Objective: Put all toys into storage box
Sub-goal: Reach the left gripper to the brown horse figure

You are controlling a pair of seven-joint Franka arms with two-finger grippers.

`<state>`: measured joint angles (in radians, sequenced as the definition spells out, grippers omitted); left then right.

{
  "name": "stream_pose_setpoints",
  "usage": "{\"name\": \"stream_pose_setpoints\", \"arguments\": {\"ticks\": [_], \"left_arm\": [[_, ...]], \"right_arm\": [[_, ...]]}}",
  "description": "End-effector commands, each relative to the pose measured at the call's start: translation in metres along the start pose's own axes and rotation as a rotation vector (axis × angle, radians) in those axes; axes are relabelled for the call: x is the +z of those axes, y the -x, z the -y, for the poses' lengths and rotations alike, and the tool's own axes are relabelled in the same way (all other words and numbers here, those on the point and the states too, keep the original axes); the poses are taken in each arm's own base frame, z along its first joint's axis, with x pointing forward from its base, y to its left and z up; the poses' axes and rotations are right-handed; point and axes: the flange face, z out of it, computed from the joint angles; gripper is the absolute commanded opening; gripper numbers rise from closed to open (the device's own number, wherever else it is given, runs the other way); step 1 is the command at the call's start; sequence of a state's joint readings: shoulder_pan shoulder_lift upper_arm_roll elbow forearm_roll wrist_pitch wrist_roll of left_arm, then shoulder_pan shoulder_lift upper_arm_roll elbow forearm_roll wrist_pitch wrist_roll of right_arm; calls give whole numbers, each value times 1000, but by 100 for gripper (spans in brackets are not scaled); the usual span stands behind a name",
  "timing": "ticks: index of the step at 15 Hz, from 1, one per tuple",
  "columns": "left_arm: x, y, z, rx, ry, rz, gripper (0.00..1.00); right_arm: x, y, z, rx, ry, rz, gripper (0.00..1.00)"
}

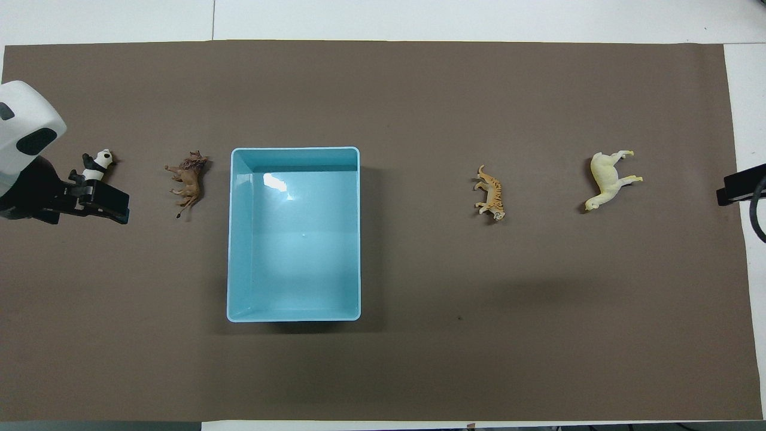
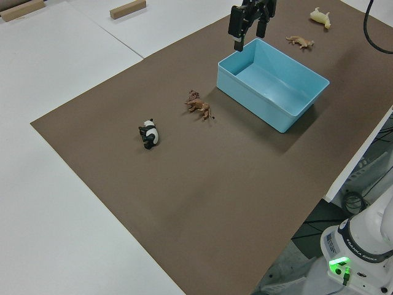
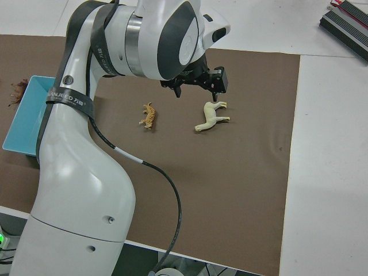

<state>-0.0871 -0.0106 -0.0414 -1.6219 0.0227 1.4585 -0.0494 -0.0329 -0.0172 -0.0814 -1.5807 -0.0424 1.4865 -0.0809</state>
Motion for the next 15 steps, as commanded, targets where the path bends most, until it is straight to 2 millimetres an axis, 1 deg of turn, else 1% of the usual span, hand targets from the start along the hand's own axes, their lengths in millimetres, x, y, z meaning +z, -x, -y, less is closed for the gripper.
{"name": "stream_pose_setpoints", "arguments": {"ticks": [1,2,4,6,8,9,11,13,14,15], "left_arm": [[2,8,-1,9,3,-1,100],[0,11,2,3,5,-7,100],[9,12,5,-3,6,-20,100],[23,0,15,-28,12,-131,100],[44,-14,33,-56,16,-181,100],[60,-27,38,-60,18,-192,100],[98,-61,40,-60,21,-218,100],[140,-88,39,-59,25,-238,100],[163,-97,38,-61,27,-261,100],[186,-100,36,-61,28,-284,100]], "right_arm": [[-2,6,-3,-18,-20,12,100],[-2,6,-3,-17,-21,15,100],[-2,6,-6,-7,-21,15,100],[-2,7,-9,-17,-10,15,100],[-1,9,-11,-38,-9,15,100],[2,8,-13,-46,-9,12,100],[12,4,-14,-46,-10,9,100],[38,-6,-16,-45,-8,0,100],[54,-13,-16,-45,-7,-6,100],[71,-24,-16,-48,-5,-4,100]]}}
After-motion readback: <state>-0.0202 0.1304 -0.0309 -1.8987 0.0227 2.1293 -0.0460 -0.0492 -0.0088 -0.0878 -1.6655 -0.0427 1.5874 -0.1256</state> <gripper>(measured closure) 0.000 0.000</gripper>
